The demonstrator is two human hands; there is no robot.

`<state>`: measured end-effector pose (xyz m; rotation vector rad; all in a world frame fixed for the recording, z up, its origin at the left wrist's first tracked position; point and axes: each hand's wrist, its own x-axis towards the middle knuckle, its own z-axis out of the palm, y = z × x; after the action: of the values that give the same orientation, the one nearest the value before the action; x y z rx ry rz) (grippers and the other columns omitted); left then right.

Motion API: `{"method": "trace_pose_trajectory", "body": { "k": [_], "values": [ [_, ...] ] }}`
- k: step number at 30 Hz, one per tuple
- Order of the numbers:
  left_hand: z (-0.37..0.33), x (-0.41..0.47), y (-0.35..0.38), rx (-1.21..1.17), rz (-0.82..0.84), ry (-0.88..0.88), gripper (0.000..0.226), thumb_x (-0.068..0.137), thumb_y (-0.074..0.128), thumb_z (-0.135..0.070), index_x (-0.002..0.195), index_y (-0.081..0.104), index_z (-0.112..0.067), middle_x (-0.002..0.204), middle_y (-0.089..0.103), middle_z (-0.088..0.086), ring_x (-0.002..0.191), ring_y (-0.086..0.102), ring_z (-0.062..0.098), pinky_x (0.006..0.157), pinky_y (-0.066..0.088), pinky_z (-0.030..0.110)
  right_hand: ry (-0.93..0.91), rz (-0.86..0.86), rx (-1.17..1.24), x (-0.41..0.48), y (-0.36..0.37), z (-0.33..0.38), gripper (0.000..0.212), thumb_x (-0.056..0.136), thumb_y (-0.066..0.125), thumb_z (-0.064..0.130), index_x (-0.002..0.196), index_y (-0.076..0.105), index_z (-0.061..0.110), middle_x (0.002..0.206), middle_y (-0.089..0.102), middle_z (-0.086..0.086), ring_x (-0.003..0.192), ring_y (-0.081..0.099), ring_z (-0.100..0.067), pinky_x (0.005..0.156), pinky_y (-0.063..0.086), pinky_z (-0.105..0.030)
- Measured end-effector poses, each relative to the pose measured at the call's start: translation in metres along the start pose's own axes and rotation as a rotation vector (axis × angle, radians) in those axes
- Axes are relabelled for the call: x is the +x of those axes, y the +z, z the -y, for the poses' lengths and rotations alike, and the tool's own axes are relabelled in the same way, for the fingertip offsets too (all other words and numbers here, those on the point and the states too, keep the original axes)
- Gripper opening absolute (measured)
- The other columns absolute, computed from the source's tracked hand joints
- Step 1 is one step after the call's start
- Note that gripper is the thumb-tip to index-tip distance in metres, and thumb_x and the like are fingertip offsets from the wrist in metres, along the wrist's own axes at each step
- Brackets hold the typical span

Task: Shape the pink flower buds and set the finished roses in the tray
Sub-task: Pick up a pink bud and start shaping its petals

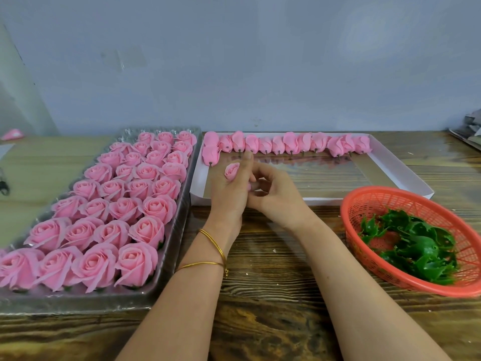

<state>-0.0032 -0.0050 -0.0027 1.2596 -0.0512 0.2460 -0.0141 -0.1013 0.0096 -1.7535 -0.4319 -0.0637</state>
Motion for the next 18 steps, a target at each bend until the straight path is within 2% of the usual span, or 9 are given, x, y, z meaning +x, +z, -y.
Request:
{"method": "trace_pose_trajectory", "body": {
  "k": [2,3,5,7,9,11,14,16,18],
  "values": [
    [0.0025,0.0014,0.0002,0.004,-0.021,-0.013,0.051,0.088,0.063,-0.049,0.077,0.063,0.001,0.078,0.061,0.016,0.078,0.065,0.025,0.087,0.055,0.048,0.023,-0.034,-0.005,0.0005,-0.0002,-0.0019,0.033,0.075,0.071,-0.011,0.101,0.060,0.005,0.096,0.062,-0.013,0.077,0.055,-0.016,0.076,0.053,-0.035],
    [0.0038,0.0021,0.0002,0.004,-0.027,-0.017,0.053,0.089,0.061,-0.051,0.073,0.062,0.000,0.080,0.063,0.016,0.081,0.067,0.024,0.088,0.055,0.048,0.025,-0.050,-0.005,0.0004,-0.0002,-0.0023,0.034,0.074,0.073,-0.010,0.096,0.058,0.011,0.095,0.061,-0.009,0.076,0.055,-0.015,0.074,0.053,-0.035],
    [0.0054,0.0034,0.0000,0.025,-0.017,-0.032,0.049,0.087,0.057,-0.058,0.057,0.059,-0.019,0.079,0.068,0.006,0.085,0.070,0.018,0.089,0.056,0.044,0.016,-0.069,-0.025,0.0005,-0.0009,-0.0024,0.039,0.074,0.076,-0.006,0.087,0.054,0.023,0.093,0.062,-0.005,0.074,0.056,-0.015,0.075,0.054,-0.037],
    [0.0054,0.0035,-0.0007,0.052,-0.009,-0.026,0.050,0.088,0.053,-0.060,0.052,0.055,-0.026,0.076,0.069,-0.003,0.086,0.070,0.013,0.088,0.056,0.039,-0.001,-0.072,-0.052,0.0005,-0.0014,-0.0026,0.040,0.074,0.076,-0.005,0.086,0.055,0.027,0.093,0.064,-0.008,0.075,0.058,-0.018,0.077,0.055,-0.040],
    [0.0054,0.0033,-0.0013,0.052,-0.015,-0.016,0.048,0.089,0.052,-0.059,0.053,0.056,-0.027,0.075,0.069,-0.005,0.084,0.070,0.010,0.084,0.056,0.037,-0.008,-0.071,-0.055,0.0008,-0.0022,-0.0035,0.035,0.075,0.074,-0.006,0.087,0.058,0.022,0.093,0.065,-0.015,0.078,0.060,-0.029,0.080,0.056,-0.046],
    [0.0039,0.0027,-0.0014,0.051,-0.005,0.007,0.043,0.086,0.054,-0.060,0.061,0.057,-0.025,0.077,0.066,0.000,0.083,0.069,0.013,0.083,0.058,0.039,-0.017,-0.059,-0.051,0.0012,-0.0031,-0.0037,0.028,0.078,0.072,-0.007,0.090,0.060,0.015,0.096,0.066,-0.019,0.082,0.062,-0.036,0.081,0.055,-0.048],
    [0.0000,0.0010,-0.0021,0.037,0.027,0.024,0.041,0.080,0.058,-0.059,0.068,0.062,-0.020,0.075,0.064,0.005,0.082,0.069,0.018,0.077,0.059,0.033,-0.028,-0.012,-0.020,0.0006,-0.0031,-0.0028,0.023,0.083,0.067,-0.009,0.091,0.064,0.012,0.095,0.066,-0.007,0.081,0.061,-0.022,0.083,0.055,-0.043],
    [-0.0003,0.0012,-0.0031,0.035,0.035,0.054,0.045,0.082,0.061,-0.053,0.087,0.066,-0.009,0.081,0.066,0.007,0.083,0.068,0.018,0.073,0.057,0.030,-0.027,0.024,0.006,0.0003,-0.0025,-0.0028,0.015,0.085,0.061,-0.013,0.096,0.065,-0.002,0.096,0.064,-0.003,0.086,0.061,-0.017,0.086,0.054,-0.038],
    [-0.0012,0.0010,-0.0037,0.065,0.034,0.091,0.049,0.082,0.063,-0.049,0.094,0.062,-0.001,0.082,0.066,0.010,0.083,0.067,0.019,0.074,0.057,0.032,-0.033,0.035,-0.009,0.0005,-0.0029,-0.0025,0.018,0.087,0.057,-0.015,0.103,0.062,-0.013,0.101,0.064,-0.013,0.093,0.062,-0.019,0.090,0.052,-0.035]
  ]
}}
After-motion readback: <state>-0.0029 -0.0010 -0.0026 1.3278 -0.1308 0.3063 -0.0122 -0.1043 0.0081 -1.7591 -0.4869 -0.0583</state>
